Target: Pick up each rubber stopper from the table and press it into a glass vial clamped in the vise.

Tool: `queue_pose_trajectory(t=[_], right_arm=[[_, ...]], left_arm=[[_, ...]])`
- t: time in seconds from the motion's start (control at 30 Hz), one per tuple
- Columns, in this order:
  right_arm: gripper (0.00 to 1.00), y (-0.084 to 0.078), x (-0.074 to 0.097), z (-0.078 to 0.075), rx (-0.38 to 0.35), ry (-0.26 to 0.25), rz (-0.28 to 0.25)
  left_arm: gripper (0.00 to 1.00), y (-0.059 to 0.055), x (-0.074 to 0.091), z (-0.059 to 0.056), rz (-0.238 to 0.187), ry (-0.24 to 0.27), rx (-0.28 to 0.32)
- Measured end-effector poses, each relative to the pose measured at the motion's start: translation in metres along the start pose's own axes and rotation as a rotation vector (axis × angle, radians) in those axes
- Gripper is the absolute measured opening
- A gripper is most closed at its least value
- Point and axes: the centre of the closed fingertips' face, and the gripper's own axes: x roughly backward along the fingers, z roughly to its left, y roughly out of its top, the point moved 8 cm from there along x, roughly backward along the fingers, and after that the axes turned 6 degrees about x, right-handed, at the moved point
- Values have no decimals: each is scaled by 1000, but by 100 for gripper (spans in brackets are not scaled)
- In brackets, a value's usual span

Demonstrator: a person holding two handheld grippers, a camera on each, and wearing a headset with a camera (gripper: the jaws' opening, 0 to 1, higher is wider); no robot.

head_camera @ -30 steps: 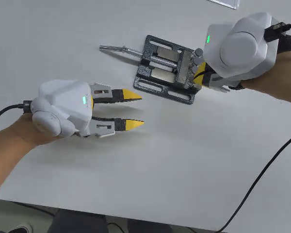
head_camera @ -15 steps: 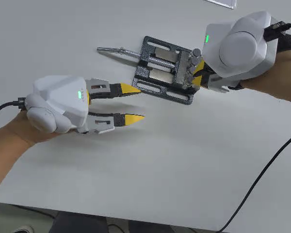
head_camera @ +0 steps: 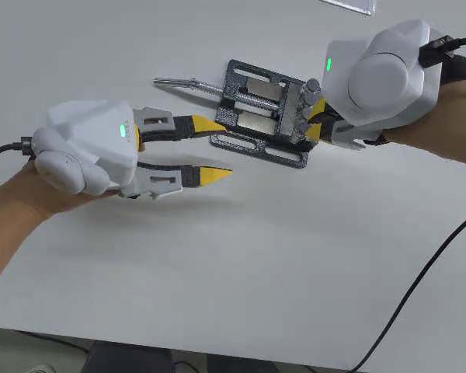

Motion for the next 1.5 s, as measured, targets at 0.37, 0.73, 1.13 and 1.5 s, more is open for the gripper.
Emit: queue_pose_trajectory(t=[0.37,0.73,1.13,1.5], right_arm=[[6,-2,-3,-4,1,0,3],[6,-2,-6,-5,7,11,7],[6,-1,-7,-4,28,13,13],[6,4,-6,-1,56,6,46]], left_arm=[[27,8,2,16,2,2,-30],[27,7,2,18,-1,6,-30],[27,7,0,17,-3,5,-29],[27,8,-2,17,-9,5,-34]])
